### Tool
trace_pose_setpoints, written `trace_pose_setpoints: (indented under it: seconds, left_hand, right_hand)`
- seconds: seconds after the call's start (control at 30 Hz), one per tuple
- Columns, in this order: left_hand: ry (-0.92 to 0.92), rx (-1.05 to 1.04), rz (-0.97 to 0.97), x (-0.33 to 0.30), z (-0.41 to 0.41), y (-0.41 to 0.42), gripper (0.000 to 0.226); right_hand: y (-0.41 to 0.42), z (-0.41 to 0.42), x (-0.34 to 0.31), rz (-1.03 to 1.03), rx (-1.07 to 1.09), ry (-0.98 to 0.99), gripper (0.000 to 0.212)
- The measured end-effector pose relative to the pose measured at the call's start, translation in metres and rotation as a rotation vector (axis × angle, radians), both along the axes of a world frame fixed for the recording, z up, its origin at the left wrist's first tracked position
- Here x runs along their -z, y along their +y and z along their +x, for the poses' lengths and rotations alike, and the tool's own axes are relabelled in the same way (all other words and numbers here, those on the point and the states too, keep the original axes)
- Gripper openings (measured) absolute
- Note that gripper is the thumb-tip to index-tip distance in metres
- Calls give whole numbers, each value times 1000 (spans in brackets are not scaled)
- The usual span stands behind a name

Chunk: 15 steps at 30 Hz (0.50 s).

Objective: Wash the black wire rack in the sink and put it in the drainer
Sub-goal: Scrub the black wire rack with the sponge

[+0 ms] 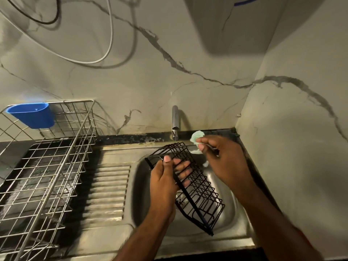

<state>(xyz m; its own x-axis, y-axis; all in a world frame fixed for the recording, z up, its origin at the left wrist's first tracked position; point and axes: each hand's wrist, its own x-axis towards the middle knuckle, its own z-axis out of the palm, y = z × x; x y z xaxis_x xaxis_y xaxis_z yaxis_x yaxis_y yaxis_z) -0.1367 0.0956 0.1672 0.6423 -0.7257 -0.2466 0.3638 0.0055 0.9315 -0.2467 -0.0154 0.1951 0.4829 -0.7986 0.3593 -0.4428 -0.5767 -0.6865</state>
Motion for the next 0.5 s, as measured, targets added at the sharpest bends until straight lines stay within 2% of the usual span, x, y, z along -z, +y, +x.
trace_pose_setpoints:
  seconds: [0.1, 0.17, 0.23, 0.33, 0.4, 0.5]
  left_hand:
    - [-16, 32, -19, 0, 0, -2, 42]
    - [-28, 63, -31, 1, 0, -1, 41]
    - [-50, 80, -44, -1, 0, -1, 39]
    - [-85, 47, -60, -3, 3, -1, 35]
    - [-104, 17, -70, -3, 5, -1, 33]
    - [-178, -14, -56, 2, 5, 0, 31]
  right_hand:
    - [3, 12, 6, -107, -67, -41, 25]
    - [7, 19, 5, -121, -88, -25, 35]
    - [11, 23, 4, -129, -95, 73, 44]
    - [20, 26, 7, -201, -188, 229, 47]
    - [26, 25, 15, -217, -235, 178, 52]
    - [32, 22, 31, -221, -174, 138, 47]
